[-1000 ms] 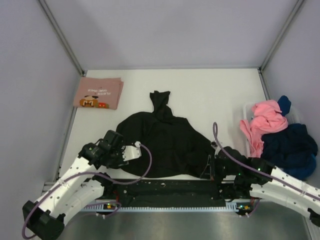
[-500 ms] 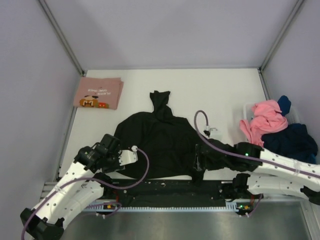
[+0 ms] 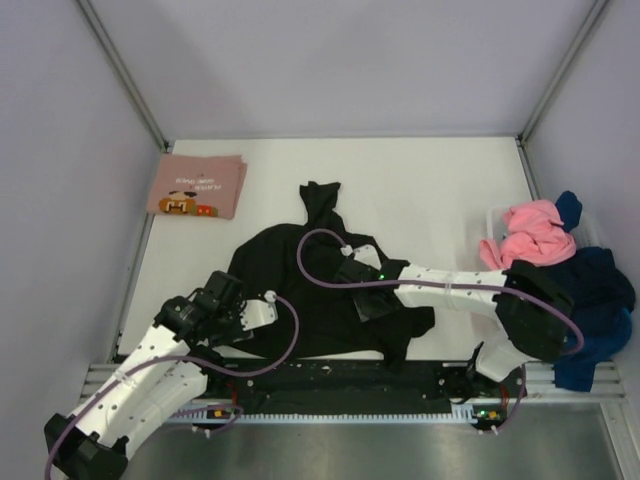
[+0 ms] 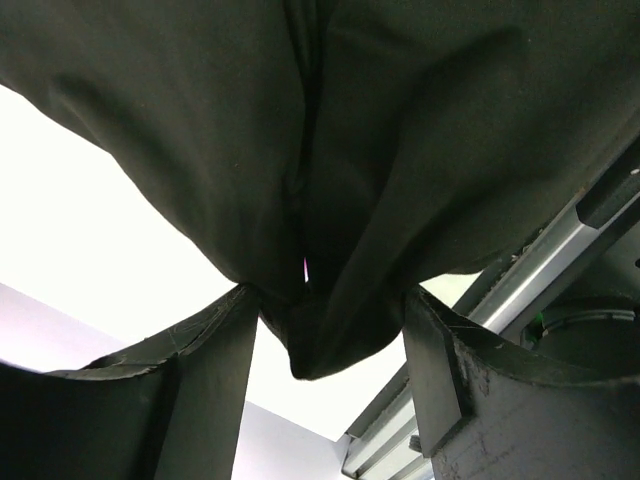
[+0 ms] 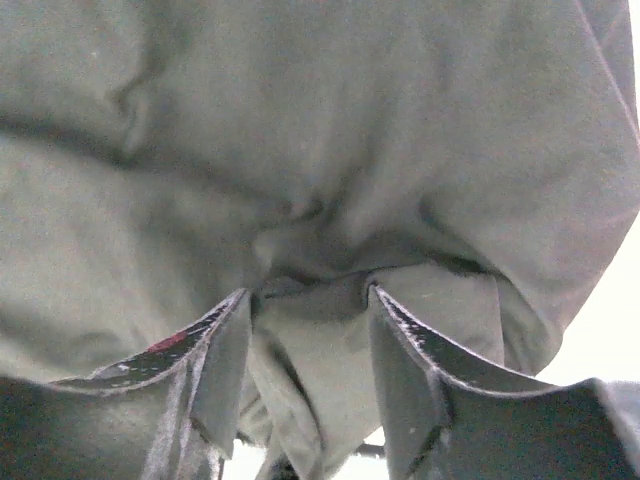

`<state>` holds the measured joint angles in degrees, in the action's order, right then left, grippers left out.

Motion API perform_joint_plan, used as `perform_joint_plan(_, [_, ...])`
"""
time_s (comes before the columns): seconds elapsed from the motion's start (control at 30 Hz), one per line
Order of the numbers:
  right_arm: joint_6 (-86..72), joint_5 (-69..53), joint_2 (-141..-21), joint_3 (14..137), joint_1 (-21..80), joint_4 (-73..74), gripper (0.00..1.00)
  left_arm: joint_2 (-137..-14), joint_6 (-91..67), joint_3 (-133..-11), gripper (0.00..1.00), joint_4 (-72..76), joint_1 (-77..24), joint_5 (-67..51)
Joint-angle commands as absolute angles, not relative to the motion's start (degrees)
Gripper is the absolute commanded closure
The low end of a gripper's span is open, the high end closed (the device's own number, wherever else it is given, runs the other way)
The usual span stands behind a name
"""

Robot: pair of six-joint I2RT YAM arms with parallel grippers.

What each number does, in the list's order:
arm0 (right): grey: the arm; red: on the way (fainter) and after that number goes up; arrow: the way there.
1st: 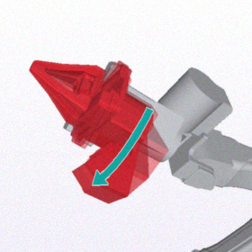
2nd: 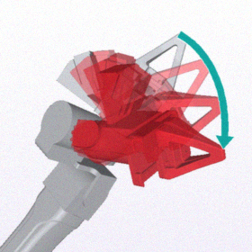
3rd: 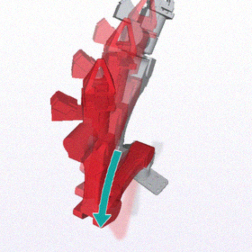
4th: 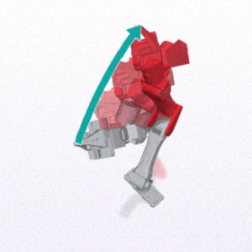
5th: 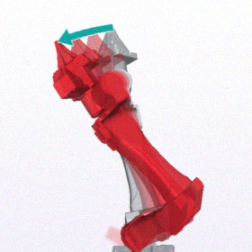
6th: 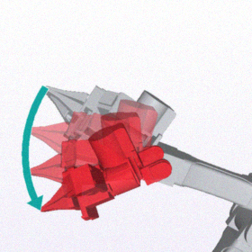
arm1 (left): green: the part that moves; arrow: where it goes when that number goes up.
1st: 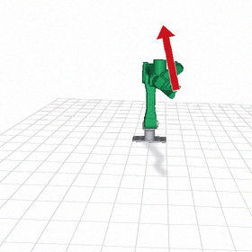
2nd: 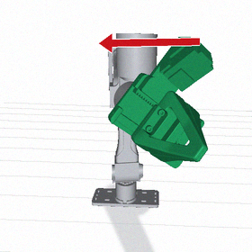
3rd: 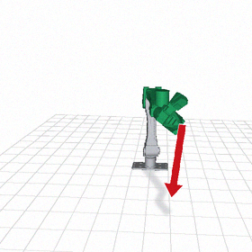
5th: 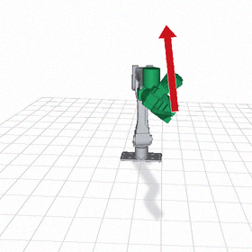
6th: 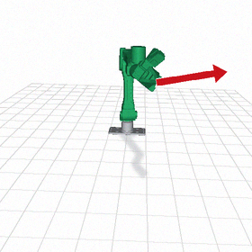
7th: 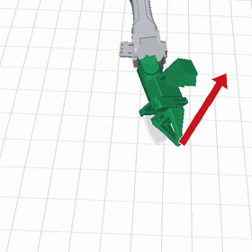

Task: Fold and stack the t-shirts
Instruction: Flatten out the tshirt

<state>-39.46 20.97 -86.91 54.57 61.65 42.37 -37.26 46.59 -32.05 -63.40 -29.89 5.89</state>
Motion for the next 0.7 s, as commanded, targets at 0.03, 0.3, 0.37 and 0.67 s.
perform_joint_plan(0.03, [-35.2, 22.6, -92.2, 57.0, 58.8, 39.3, 0.79, -39.5, 45.7, -29.5, 0.36, -57.2, -29.9, 6.3])
perform_joint_plan(0.3, [-35.6, 25.7, -69.3, 50.8, 52.0, 47.6, 1.00, -45.4, 46.7, -29.3, 0.36, -53.9, -29.9, 3.3])
perform_joint_plan(0.37, [-35.4, 23.2, -61.6, 49.1, 48.5, 48.7, 1.00, -47.5, 46.8, -29.5, 0.35, -52.3, -29.8, 1.9])
perform_joint_plan(0.67, [-31.8, 16.5, -42.7, 48.2, 36.2, 51.1, 1.00, -60.1, 47.8, -30.0, 0.38, -47.6, -30.1, -2.0])
